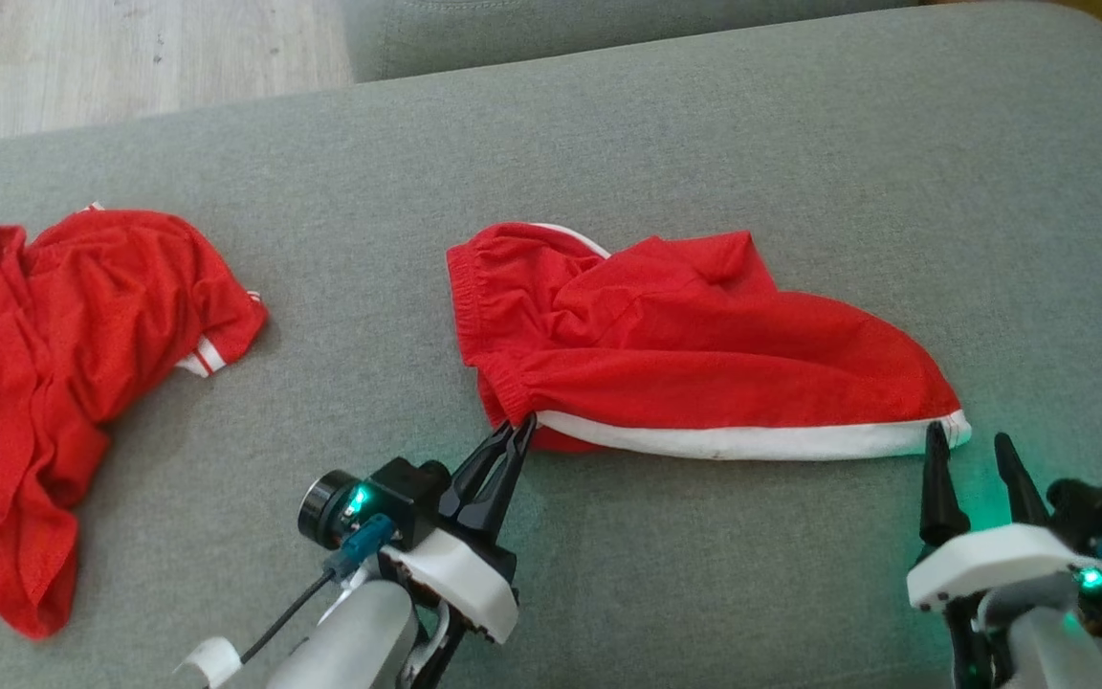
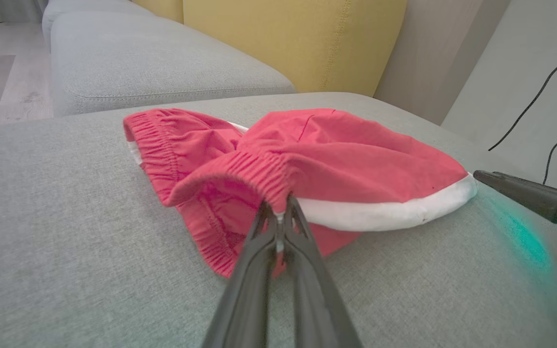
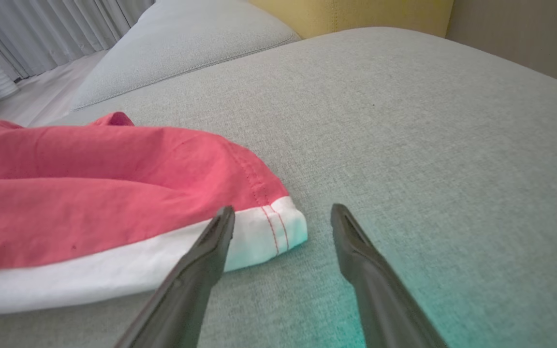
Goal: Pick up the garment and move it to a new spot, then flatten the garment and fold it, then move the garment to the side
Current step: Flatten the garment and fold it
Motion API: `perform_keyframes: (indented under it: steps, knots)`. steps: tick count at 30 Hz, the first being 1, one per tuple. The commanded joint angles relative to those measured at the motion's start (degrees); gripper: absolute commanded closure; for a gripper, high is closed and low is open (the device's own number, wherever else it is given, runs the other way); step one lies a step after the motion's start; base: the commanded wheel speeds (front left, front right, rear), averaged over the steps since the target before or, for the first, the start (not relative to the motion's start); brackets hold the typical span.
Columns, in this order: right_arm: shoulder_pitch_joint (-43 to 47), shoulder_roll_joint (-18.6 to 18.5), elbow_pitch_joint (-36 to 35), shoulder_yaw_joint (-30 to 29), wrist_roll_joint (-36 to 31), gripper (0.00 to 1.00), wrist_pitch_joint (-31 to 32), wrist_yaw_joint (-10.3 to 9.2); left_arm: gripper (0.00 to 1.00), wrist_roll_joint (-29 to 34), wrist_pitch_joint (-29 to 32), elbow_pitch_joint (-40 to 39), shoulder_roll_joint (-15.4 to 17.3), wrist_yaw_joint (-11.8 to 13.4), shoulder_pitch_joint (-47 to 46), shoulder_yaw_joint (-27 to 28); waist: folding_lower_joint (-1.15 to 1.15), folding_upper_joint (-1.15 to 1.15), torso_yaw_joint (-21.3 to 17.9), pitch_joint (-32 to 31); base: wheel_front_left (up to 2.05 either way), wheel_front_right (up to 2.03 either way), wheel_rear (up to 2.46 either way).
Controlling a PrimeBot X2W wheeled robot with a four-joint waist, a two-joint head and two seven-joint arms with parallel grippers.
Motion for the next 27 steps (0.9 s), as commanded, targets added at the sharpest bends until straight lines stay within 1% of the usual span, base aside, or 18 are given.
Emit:
perform_keyframes:
  steps: [1, 5, 12, 20, 21, 22, 23, 24, 27]
  knots:
    - [-2.1, -0.3, -0.8, 1.2, 0.6, 0.0, -0.8, 0.43, 1.0, -0.3, -0.7, -1.8, 0.8, 0.3, -1.2, 1.4, 0.0, 0.0, 0.0, 0.1, 0.0, 0.0, 0.0]
    - [-3.9, -0.3, 1.9, 1.1, 1.2, 0.0, -1.1, 0.43, 1.0, -0.3, -0.5, -2.0, 0.9, 0.5, -1.4, 1.2, 0.0, 0.0, 0.2, 0.4, 0.0, 0.0, 0.0]
    - [-6.2, -0.3, 5.8, 0.7, 0.4, 0.0, -1.3, 0.43, 1.0, -0.5, -0.3, -2.3, 1.2, 0.6, -1.8, 0.8, 0.0, 0.0, 0.7, 1.0, 0.0, 0.0, 0.0]
    - [-7.2, -0.3, 6.7, 1.6, 0.1, 0.0, -1.3, 0.43, 1.0, -0.9, 0.0, -2.4, 1.6, 0.7, -1.8, 0.6, 0.0, 0.0, 0.6, 1.0, 0.0, 0.0, 0.0]
    - [-7.2, -0.3, 6.6, 1.7, 0.0, 0.09, -1.3, 0.43, 1.0, -1.0, 0.0, -2.5, 1.7, 0.8, -1.8, 0.6, 0.0, 0.0, 0.6, 0.9, 0.0, 0.0, 0.0]
    - [-7.1, -0.3, 6.4, 1.9, 0.0, 0.61, -1.3, 0.43, 1.0, -1.1, 0.0, -2.5, 1.7, 0.8, -1.8, 0.6, 0.0, 0.0, 0.5, 0.8, 0.0, 0.0, 0.0]
    - [-7.0, -0.3, 6.1, 2.2, -0.2, 0.91, -1.3, 0.43, 1.0, -1.2, 0.1, -2.4, 1.8, 0.9, -1.8, 0.6, 0.0, 0.0, 0.5, 0.8, 0.0, 0.0, 0.0]
    - [-6.9, -0.3, 5.7, 2.5, -0.4, 1.0, -1.3, 0.43, 1.0, -1.2, 0.1, -2.4, 1.8, 0.9, -1.7, 0.6, 0.0, 0.0, 0.4, 0.7, 0.0, 0.0, 0.0]
    - [-6.4, -0.3, 4.0, 3.1, -0.8, 1.0, -1.3, 0.43, 1.0, -1.5, 0.3, -2.3, 2.1, 1.1, -1.7, 0.6, 0.0, 0.0, 0.3, 0.3, 0.0, 0.0, 0.0]
